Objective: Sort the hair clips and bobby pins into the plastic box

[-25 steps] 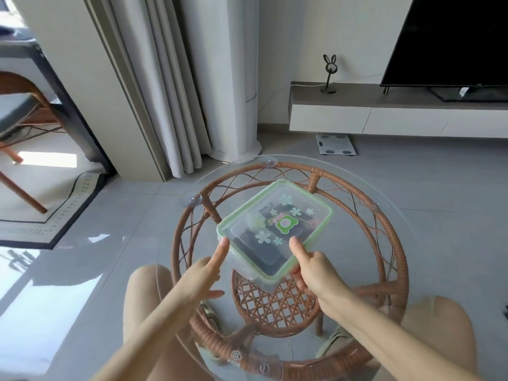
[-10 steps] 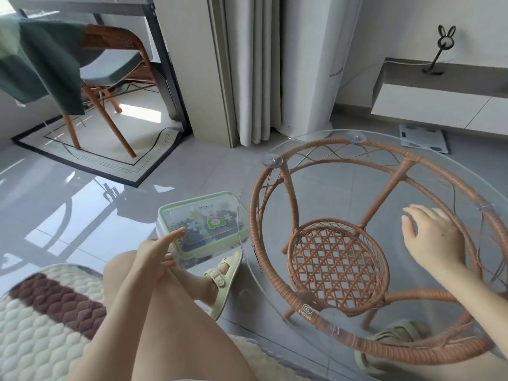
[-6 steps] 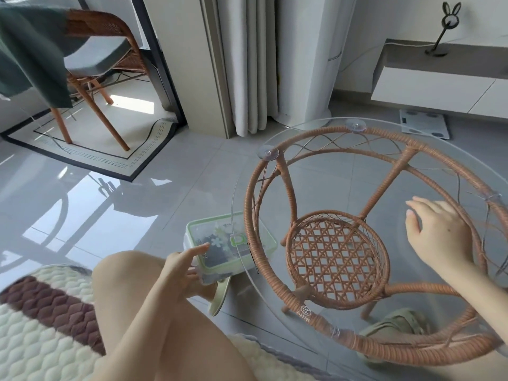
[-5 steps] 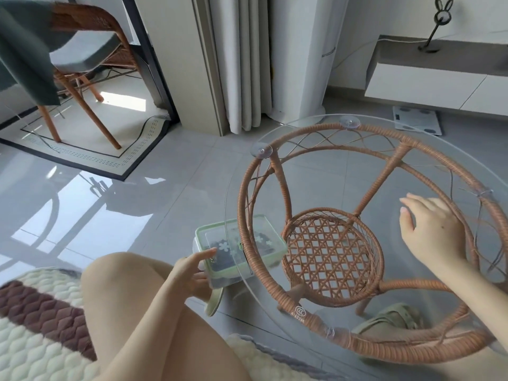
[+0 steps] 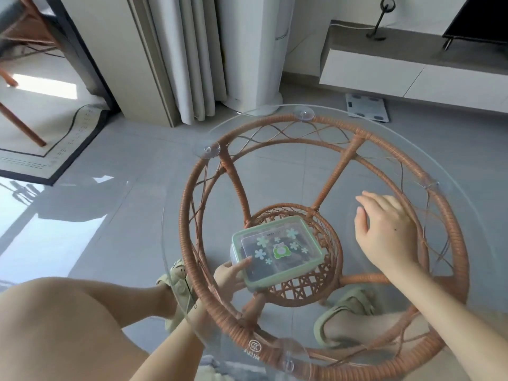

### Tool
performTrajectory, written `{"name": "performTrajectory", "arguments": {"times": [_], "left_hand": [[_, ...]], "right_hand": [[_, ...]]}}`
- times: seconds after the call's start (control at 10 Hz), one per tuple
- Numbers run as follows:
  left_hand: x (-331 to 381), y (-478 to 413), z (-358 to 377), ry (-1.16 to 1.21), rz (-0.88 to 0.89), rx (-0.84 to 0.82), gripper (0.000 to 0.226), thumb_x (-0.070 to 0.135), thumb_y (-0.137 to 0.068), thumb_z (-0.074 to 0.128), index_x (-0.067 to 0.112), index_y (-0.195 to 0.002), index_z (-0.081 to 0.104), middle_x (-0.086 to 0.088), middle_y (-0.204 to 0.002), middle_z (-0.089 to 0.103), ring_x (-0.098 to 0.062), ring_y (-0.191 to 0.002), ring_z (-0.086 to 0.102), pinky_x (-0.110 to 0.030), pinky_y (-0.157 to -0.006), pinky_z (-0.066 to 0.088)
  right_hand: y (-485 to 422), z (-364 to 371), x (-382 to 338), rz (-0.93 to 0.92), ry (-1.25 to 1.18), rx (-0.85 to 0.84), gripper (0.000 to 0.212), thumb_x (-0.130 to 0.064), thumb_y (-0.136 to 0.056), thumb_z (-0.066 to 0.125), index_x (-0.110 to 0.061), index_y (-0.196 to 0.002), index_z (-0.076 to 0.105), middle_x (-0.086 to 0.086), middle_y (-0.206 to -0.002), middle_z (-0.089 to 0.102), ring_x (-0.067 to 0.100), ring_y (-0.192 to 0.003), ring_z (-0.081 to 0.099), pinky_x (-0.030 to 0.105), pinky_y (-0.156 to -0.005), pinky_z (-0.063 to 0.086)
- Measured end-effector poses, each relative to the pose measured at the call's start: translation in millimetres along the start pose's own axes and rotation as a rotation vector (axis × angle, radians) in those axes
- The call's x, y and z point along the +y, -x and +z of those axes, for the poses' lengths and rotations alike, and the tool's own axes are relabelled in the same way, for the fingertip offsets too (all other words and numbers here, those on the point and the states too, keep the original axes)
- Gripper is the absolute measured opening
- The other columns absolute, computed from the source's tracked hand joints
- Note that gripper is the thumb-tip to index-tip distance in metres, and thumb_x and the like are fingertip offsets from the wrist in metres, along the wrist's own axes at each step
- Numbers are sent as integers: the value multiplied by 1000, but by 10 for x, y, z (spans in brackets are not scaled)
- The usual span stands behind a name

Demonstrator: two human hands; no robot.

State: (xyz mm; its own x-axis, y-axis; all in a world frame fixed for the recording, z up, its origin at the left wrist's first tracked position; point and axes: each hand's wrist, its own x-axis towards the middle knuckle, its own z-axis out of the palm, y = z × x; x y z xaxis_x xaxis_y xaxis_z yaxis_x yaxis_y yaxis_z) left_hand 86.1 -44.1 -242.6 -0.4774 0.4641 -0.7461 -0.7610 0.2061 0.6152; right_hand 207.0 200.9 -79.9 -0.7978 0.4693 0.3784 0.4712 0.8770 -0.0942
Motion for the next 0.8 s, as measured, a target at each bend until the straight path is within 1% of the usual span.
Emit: {"name": "performTrajectory", "arguments": {"times": [0.1,0.2,0.3,0.4,0.5,0.6,0.7,0.8], "left_hand": [[-85,-180,291,-42,58,55,43,32,-70,79,4,-100,67,-14,-98,74,-30,-90,71,-41,-81,58],[-105,-382,497,-53,93,67,36,30,-68,80,11,-97,69,-11,-95,74,-28,-83,72,-36,-65,60],[-160,-551,606,-105,110,57,46,40,-63,81,15,-100,69,-6,-97,74,-25,-87,72,-43,-79,59],[-203,-641,590,-164,106,59,45,36,-73,74,12,-109,65,-7,-101,72,-24,-90,71,-44,-80,59],[-203,-714,554,-88,143,-5,39,28,-82,68,15,-117,59,-9,-108,70,-27,-95,70,-46,-82,58],[-103,-745,444,45,166,-72,48,32,-82,67,21,-126,50,-6,-117,66,-27,-105,66,-43,-83,56],[-43,-804,315,35,149,-69,69,50,-73,70,28,-133,44,-2,-129,60,-26,-111,63,-48,-95,50],[-33,-809,238,-28,203,-19,55,48,-77,64,24,-125,53,-1,-122,64,-24,-109,63,-47,-99,47]], "right_hand": [[-1,3,11,-2,8,9,36,-16,-86,38,-2,-103,66,13,-106,69,32,-95,61,37,-79,51],[-14,-1,11,-4,28,0,35,-16,-85,40,-2,-104,66,12,-107,69,31,-95,61,37,-79,51],[-18,-19,6,-8,34,-6,34,-15,-85,41,-3,-105,66,11,-108,69,29,-96,61,36,-80,51],[-31,-22,5,-13,54,-8,32,-13,-85,44,-3,-105,66,10,-108,69,29,-95,61,36,-80,50],[-44,-27,14,-18,49,-13,32,-13,-85,44,-3,-106,65,10,-109,68,29,-96,60,36,-81,49],[-49,-29,8,-15,45,-21,32,-14,-86,43,-3,-107,65,10,-109,68,28,-97,60,36,-81,50],[-36,-26,11,-21,52,-9,33,-15,-85,42,-3,-106,65,10,-108,68,28,-96,60,35,-78,51],[-24,-33,13,-1,52,-18,34,-16,-85,41,-4,-106,65,10,-108,69,29,-96,60,35,-77,52]]}}
